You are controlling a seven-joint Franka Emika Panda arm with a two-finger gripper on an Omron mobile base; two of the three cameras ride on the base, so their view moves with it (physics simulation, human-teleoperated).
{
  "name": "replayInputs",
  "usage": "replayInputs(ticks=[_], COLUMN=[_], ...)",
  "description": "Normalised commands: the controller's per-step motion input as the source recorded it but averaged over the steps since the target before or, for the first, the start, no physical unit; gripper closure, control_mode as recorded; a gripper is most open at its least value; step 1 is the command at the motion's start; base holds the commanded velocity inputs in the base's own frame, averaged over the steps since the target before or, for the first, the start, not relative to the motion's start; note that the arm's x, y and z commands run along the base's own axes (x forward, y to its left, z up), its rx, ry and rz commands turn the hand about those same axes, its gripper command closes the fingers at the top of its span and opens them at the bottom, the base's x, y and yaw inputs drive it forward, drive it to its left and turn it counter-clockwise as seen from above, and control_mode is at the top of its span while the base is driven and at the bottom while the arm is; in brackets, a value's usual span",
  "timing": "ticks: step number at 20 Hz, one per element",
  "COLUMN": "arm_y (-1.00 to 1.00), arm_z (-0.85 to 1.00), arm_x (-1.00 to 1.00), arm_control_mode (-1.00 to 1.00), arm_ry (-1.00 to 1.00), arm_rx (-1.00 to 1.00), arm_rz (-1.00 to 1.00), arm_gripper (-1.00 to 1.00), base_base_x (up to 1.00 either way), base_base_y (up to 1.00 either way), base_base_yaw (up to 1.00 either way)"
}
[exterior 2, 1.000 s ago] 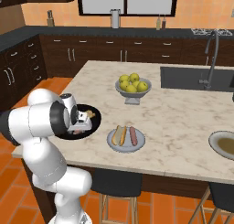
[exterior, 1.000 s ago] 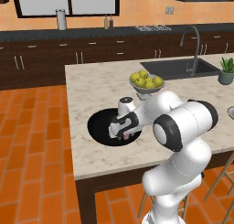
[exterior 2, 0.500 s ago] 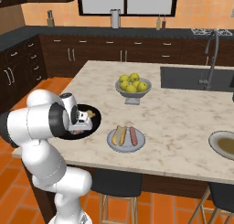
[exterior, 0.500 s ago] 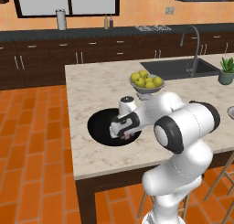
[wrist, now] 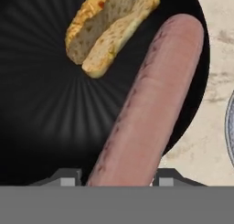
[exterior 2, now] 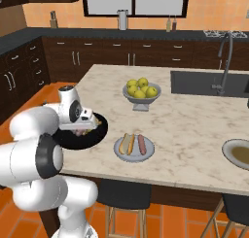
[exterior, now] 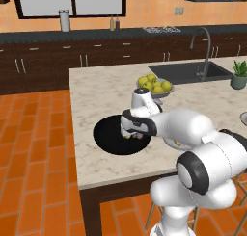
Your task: Place one bun and one sausage from the bowl on each plate.
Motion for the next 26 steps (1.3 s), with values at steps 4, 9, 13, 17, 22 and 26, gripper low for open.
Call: replayInputs(ticks=[4,9,13,17,22,26], arm_y=[-0.27,-0.81,-0.54,-0.16,-0.17,-0.41], arm_z=[0.61,0.32,0.12,0.01,0.05,0.49], arm_x=[-0.46,-0.41,-0.29,-0.08,0.00,-0.25], arm_control_mode=[-1.00,-1.00,-1.00,-1.00,-1.00,-1.00], arm_ry=[0.00,0.00,0.00,0.00,0.00,0.00], arm_rx=[0.07,0.09,0.03,0.00,0.00,0.00], arm_rz=[0.06,0.10,-0.01,-0.08,-0.18,-0.03], arm_gripper=[1.00,1.00,1.00,1.00,1.00,1.00], base_base_x=[0.00,0.00,0.00,0.00,0.00,0.00], base_base_y=[0.00,0.00,0.00,0.00,0.00,0.00], base_base_yaw=[0.00,0.00,0.00,0.00,0.00,0.00])
